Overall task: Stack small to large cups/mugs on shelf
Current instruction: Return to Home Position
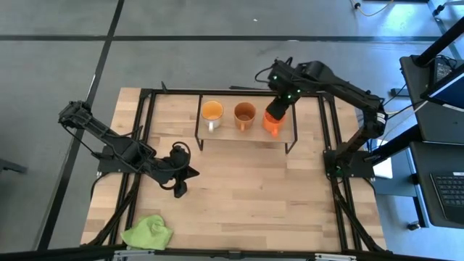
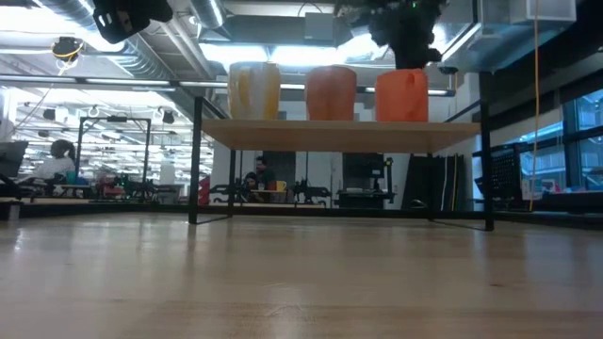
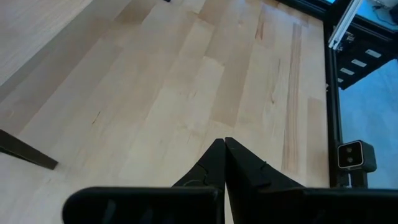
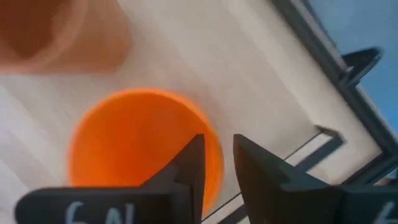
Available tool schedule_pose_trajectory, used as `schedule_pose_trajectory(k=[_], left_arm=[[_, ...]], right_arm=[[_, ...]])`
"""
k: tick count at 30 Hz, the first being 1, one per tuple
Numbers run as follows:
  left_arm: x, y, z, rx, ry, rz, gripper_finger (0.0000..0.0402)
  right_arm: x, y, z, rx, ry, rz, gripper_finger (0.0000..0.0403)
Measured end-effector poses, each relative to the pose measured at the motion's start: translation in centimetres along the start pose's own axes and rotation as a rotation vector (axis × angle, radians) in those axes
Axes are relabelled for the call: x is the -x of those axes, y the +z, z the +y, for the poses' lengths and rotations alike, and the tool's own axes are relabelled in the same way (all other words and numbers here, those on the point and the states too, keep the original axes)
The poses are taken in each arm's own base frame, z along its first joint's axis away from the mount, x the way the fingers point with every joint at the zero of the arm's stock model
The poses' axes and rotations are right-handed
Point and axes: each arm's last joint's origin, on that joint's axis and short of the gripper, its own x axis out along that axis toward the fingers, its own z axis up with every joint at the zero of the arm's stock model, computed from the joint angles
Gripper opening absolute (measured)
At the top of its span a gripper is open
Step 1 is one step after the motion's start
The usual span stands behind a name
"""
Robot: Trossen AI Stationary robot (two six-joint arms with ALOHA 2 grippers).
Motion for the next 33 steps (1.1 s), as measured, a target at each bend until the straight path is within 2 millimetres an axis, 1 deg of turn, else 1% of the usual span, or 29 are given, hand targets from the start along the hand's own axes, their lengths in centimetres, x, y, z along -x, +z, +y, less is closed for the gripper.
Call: schedule_pose_trajectory(k=[4, 7, 9, 11, 15, 18, 20, 21, 23, 25, 27, 29, 31, 32, 33], left_arm=[[0.0, 0.0, 0.0, 0.000, 0.003, -0.006, 0.0000], [0.0, 0.2, -0.1, 0.001, 0.010, -0.035, 0.0000], [0.0, 0.4, -0.2, -0.017, 0.006, -0.064, 0.0000], [0.0, 0.7, -0.4, -0.046, -0.012, -0.091, 0.0000], [-0.2, 1.4, -0.6, -0.064, -0.065, -0.138, 0.0000], [-0.9, 1.6, -0.4, -0.059, -0.191, -0.218, 0.0000], [-1.3, 1.6, 0.0, -0.032, -0.324, -0.307, 0.0000], [-1.4, 1.5, 0.4, -0.013, -0.378, -0.359, 0.0000], [-1.5, 0.9, 1.6, 0.031, -0.438, -0.442, 0.0000], [-1.0, 0.1, 2.6, 0.091, -0.491, -0.518, 0.0000], [-0.2, -0.6, 3.3, 0.141, -0.563, -0.589, 0.0000], [0.7, -1.4, 4.1, 0.172, -0.612, -0.650, 0.0000], [1.6, -2.2, 4.9, 0.184, -0.632, -0.714, 0.0000], [2.1, -2.5, 5.3, 0.193, -0.638, -0.743, 0.0000], [2.4, -2.9, 5.6, 0.203, -0.644, -0.759, 0.0000]], right_arm=[[3.2, 0.3, -0.2, -0.011, -0.010, -0.079, 0.0086], [5.8, -0.1, 0.2, -0.015, -0.008, -0.128, 0.0086], [7.8, -0.7, 1.1, 0.018, 0.037, -0.185, 0.0086], [10.0, -1.7, 2.5, 0.073, 0.124, -0.282, 0.0086], [14.8, -4.7, 5.3, 0.159, 0.284, -0.548, 0.0084], [17.8, -7.9, 6.4, 0.171, 0.329, -0.742, 0.0078], [19.0, -10.3, 6.6, 0.162, 0.335, -0.843, 0.0073], [19.4, -11.5, 6.4, 0.152, 0.335, -0.880, 0.0070], [19.4, -13.6, 6.1, 0.100, 0.350, -0.922, 0.0066], [18.8, -15.3, 6.0, 0.036, 0.375, -0.938, 0.0063], [18.1, -16.4, 6.1, -0.002, 0.405, -0.949, 0.0063], [17.1, -17.3, 6.4, 0.063, 0.438, -0.916, 0.0063], [15.9, -18.3, 6.4, 0.166, 0.477, -0.821, 0.0063], [15.2, -18.7, 6.4, 0.167, 0.501, -0.766, 0.0062], [14.8, -18.9, 6.5, 0.106, 0.537, -0.722, 0.0062]])
